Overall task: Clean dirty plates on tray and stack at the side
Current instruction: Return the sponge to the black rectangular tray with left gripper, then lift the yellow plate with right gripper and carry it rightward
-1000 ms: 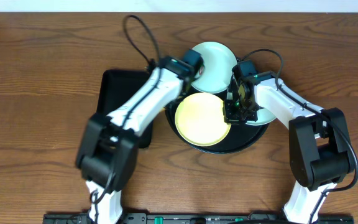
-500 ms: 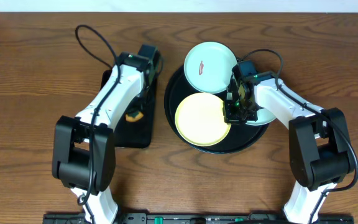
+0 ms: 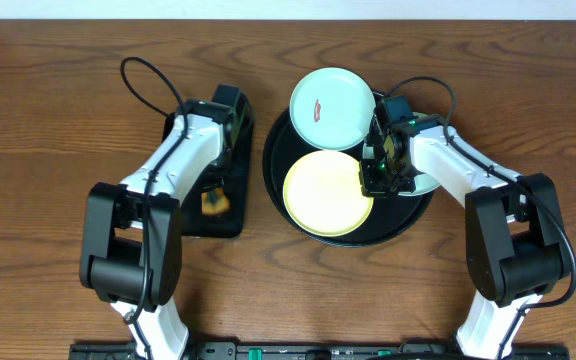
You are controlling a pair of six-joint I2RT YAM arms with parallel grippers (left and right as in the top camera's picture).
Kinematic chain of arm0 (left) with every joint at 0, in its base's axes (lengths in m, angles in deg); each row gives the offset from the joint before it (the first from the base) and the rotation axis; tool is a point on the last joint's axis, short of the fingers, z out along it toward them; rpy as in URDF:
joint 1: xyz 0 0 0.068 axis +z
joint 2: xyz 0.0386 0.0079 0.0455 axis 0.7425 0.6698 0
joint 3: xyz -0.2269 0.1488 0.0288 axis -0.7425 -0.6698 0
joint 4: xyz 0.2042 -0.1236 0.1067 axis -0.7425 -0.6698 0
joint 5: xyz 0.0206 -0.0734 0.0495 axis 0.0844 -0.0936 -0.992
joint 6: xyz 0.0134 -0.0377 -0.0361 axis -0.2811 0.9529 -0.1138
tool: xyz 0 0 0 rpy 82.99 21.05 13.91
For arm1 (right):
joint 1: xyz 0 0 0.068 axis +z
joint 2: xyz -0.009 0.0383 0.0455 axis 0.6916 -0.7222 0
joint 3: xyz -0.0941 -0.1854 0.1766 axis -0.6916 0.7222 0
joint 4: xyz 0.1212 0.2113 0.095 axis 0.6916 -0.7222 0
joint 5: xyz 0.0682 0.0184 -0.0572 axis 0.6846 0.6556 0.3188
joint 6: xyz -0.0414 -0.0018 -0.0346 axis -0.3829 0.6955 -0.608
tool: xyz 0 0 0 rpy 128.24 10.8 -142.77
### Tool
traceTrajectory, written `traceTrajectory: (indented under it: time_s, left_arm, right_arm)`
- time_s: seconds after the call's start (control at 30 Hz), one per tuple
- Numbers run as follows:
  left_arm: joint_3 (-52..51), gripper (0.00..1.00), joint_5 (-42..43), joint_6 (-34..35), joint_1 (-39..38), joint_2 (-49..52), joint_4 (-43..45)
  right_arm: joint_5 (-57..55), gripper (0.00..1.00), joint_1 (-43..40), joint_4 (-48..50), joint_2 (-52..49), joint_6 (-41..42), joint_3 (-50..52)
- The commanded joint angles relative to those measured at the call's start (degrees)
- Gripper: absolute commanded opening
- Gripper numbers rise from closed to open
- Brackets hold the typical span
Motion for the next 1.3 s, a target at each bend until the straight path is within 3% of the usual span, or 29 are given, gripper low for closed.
traceTrajectory:
  time_s: [0.0, 0.07, 0.13, 0.2, 0.23, 0.33, 0.6, 0.97, 1.27]
  left_arm:
    - [-0.11, 0.34, 1.57, -3.45, 2.49, -2.36, -0.48]
    - [-0.11, 0.41, 5.38, -5.68, 4.07, -4.46, -0.74]
    - [-0.11, 0.48, 8.39, -6.54, 5.46, -7.17, -1.03]
    - [-0.11, 0.50, 9.33, -6.51, 6.69, -10.40, -1.62]
    - [-0.11, 0.50, 9.31, -6.60, 7.10, -11.89, -1.90]
    - [-0.11, 0.61, 9.31, -7.41, 8.50, -17.75, -2.64]
    - [-0.11, 0.80, 9.27, -7.98, 10.12, -27.56, -6.03]
    - [-0.11, 0.83, 9.27, -7.98, 10.12, -28.30, -6.25]
    - [-0.11, 0.83, 9.27, -7.96, 10.12, -28.30, -6.25]
  right_arm:
    - [-3.91, 0.01, 0.09, 1.20, -2.01, -1.90, 1.31]
    - [-3.91, 0.03, 0.09, 1.22, -2.01, -2.12, 1.31]
    - [-3.91, 0.15, 0.09, 1.73, -2.01, -2.38, 1.31]
    - [-3.87, 0.17, 0.11, 2.60, -2.01, -2.75, 1.31]
    - [-3.87, 0.17, 0.13, 3.13, -2.01, -2.75, 1.31]
    - [-3.37, 0.01, 0.15, 4.61, -2.01, -3.21, 1.31]
    - [0.28, 0.01, 0.59, 5.07, 2.23, -4.98, -0.35]
    - [-5.92, 0.01, 5.75, 13.99, 15.45, -7.23, -1.18]
    - [-6.62, 0.01, 15.58, 34.12, 14.69, -4.63, -1.18]
